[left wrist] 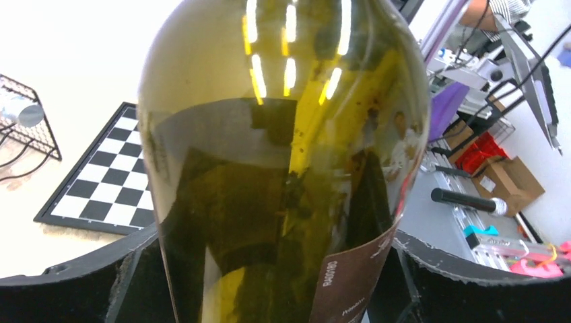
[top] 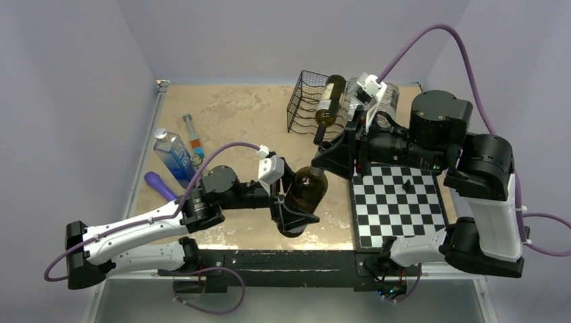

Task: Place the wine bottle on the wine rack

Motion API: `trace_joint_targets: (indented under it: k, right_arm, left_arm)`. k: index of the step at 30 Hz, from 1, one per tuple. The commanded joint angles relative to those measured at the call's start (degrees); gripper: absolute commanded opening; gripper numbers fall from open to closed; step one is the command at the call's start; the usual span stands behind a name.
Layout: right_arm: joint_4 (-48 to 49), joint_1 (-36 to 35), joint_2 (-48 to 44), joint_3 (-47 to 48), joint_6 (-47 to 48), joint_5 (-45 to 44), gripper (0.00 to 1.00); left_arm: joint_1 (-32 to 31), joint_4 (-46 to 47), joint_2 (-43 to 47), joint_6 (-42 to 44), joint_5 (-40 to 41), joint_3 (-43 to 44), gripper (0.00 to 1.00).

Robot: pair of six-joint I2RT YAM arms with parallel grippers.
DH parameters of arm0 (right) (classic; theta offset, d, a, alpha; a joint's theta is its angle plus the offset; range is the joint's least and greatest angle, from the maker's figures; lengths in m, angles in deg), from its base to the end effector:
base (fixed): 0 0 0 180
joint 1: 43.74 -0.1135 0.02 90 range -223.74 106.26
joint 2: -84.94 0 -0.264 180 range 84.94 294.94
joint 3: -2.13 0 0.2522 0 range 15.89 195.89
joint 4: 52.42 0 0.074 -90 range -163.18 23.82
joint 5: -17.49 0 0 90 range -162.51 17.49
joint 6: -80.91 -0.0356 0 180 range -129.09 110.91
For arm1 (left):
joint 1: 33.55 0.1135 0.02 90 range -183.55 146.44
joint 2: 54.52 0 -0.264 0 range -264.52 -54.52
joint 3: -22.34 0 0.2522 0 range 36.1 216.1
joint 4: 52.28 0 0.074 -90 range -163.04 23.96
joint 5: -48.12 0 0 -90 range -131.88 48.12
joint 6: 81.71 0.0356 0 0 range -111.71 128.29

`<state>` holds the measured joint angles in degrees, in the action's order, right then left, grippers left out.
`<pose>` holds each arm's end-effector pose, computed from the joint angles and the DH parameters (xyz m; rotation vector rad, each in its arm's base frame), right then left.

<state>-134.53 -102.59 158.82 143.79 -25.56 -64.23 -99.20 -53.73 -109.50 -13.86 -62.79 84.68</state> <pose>0.0721 0.1292 0.5736 -0.8063 1.7768 1.0361 0.0813 -0.2105 0.3731 0.9162 1.3941 -1.4739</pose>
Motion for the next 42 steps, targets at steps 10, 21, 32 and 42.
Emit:
trace_joint_targets:
  k: [10,21,32,42]
  right_arm:
    - [13.2,-0.2,-6.8,-6.4,-3.5,3.2,0.3]
    - [6.5,-0.2,-11.5,-8.8,-1.3,-9.4,0.98]
    - [-18.1,0.0,0.7,-2.4,-4.7,-12.7,0.76]
    - [-20.3,0.0,5.7,-11.3,-3.0,-4.8,0.54]
  left_arm:
    - [0.2,-3.2,0.7,4.8,0.4,1.9,0.0]
    - [-0.5,-22.7,3.0,40.4,19.4,10.9,0.0]
    - [-0.9,-22.5,-2.2,70.5,26.5,9.9,0.0]
    - [-1.1,-17.5,-3.1,79.5,31.4,7.3,0.0]
